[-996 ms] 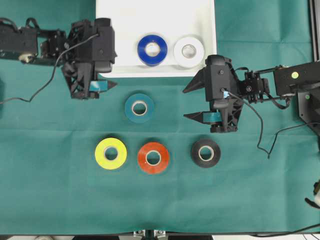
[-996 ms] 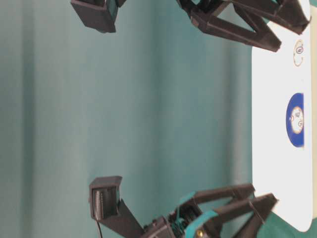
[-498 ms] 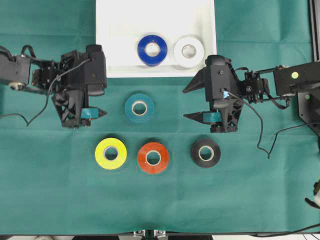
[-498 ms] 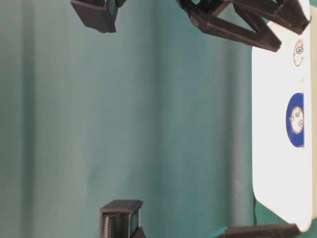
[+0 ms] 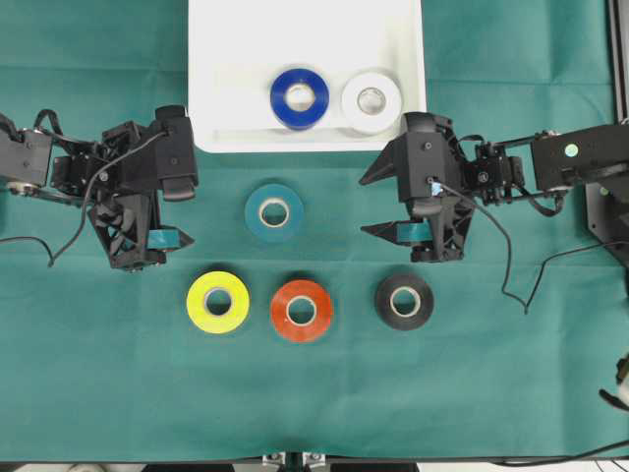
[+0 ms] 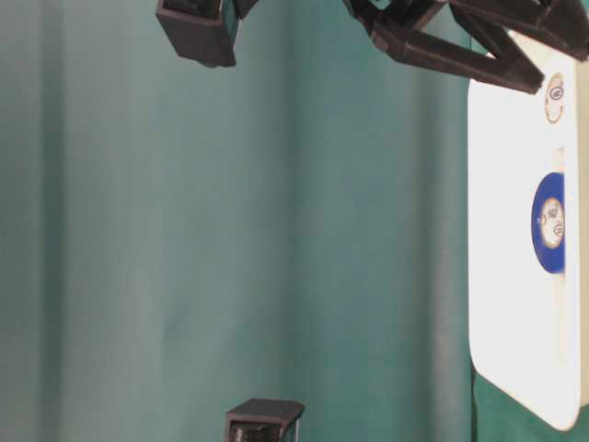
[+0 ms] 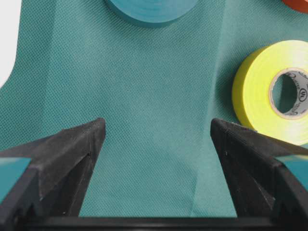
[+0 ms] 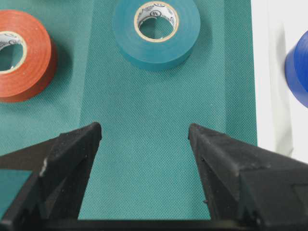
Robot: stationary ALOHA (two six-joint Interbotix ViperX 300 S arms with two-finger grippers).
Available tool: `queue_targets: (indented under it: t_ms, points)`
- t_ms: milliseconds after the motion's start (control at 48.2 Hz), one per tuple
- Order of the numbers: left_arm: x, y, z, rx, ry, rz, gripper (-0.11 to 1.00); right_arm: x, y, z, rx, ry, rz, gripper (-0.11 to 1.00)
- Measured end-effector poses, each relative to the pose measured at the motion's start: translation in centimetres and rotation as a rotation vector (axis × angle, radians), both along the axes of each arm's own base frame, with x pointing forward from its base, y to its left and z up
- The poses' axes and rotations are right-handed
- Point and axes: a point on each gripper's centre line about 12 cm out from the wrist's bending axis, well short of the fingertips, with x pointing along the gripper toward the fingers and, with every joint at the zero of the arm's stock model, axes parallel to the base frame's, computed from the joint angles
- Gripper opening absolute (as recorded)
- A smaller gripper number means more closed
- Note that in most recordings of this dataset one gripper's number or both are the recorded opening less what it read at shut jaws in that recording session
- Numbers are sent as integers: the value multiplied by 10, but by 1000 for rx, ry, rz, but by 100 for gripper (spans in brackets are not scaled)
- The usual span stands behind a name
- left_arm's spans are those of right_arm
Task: Put the tape alternately from left to right into the white case.
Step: 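Move the right gripper down onto the orange tape roll and grasp it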
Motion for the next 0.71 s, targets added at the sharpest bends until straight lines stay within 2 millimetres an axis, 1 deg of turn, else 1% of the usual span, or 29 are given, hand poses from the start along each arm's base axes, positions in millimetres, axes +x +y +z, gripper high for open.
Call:
queue_targets:
  t_ms: [187, 374, 540, 706]
  points:
    - [0, 0, 0, -1, 2, 1, 68, 3, 3, 3, 7, -10, 4, 80]
    - [-1, 0, -1, 0, 5, 1, 68, 10, 21, 10, 50, -28, 20, 80]
    - [-1, 0, -1, 1, 5, 0, 68, 20, 38, 3, 86, -6, 31, 80]
    - [-1, 0, -1, 0, 5, 1, 68, 37, 56, 0, 112, 4, 47, 80]
